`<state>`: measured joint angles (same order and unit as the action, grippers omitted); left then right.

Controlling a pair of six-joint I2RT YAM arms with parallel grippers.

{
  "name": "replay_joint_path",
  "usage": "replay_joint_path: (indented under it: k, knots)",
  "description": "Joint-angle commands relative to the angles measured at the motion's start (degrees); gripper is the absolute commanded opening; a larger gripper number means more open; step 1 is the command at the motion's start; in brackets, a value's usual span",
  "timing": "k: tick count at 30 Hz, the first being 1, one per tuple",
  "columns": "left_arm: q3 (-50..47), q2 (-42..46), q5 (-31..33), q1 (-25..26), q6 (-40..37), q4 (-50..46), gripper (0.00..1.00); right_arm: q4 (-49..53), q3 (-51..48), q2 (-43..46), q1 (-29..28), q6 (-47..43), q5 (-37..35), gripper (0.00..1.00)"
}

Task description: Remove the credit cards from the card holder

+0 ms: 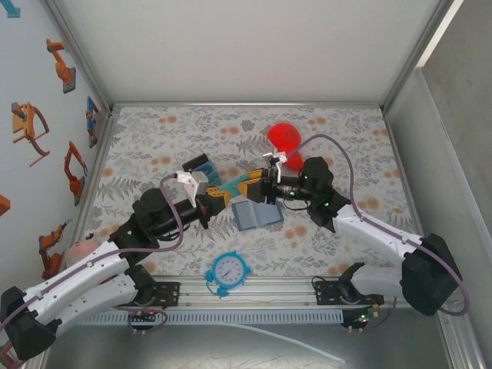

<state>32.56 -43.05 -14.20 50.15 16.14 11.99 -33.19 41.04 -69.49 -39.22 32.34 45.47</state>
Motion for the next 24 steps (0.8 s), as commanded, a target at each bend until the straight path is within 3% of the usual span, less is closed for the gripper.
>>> replay_joint_path:
  k: [1, 9, 12, 17, 24]
  knots:
    - [1.1, 0.0, -3.2, -0.3, 1.6, 3.2, 0.00, -5.1, -0.6, 2.1, 0.2, 1.0, 2.6, 0.31]
    - [1.1, -0.1, -1.8, -0.4, 2.3, 3.8, 0.03, -4.3, -1.1, 3.3, 0.3, -0.7, 6.0, 0.00]
    - [2.2, 0.1, -2.4, -0.7, 1.2, 1.3, 0.16, -0.2, 0.0, 3.6, 0.3, -3.2, 6.7, 0.00]
    - [8.4, 0.8, -2.3, -0.7, -6.4, -12.8, 0.50, 16.0, 3.7, 5.4, 0.3, -13.3, 7.2, 0.00]
    - [20.1, -2.7, -0.8, -0.8, -15.8, -34.0, 0.53, 34.7, 7.6, 7.0, 0.3, -25.0, 8.9, 0.00]
